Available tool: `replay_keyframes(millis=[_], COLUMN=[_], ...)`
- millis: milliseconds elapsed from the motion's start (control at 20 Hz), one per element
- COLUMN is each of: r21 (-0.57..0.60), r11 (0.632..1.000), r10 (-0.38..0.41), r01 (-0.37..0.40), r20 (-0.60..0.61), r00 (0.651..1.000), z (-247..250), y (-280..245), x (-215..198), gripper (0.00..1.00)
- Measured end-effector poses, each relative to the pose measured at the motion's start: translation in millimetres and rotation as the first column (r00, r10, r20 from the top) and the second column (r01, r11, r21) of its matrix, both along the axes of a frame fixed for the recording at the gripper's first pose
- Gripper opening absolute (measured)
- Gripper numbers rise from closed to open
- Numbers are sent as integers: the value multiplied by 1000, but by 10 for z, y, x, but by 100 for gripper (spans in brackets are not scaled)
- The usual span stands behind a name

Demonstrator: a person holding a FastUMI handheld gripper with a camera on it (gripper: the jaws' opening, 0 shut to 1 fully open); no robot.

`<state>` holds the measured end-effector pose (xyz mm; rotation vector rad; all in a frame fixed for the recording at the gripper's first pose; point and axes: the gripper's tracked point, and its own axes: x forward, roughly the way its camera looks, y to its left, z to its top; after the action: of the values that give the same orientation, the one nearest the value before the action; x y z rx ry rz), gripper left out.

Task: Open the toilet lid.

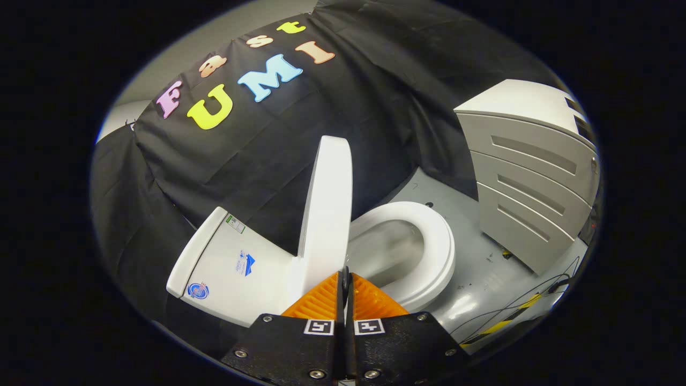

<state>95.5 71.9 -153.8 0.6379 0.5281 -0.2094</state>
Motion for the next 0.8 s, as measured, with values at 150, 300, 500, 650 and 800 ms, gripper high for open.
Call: replay_keyframes(millis=[150, 300, 500, 650, 800], r21=[-67, -97, -172, -208, -270], r11=[997, 994, 982, 974, 955], r10=[27, 42, 77, 93, 126], r01=[-27, -42, -76, -91, -123], r20=[-1, 4, 0, -2, -6], r00=[1000, 999, 997, 996, 992], z=[109, 183, 283, 409, 504], y=[109, 141, 244, 326, 461], x=[41, 46, 79, 146, 194], gripper=[0, 0, 0, 0, 0])
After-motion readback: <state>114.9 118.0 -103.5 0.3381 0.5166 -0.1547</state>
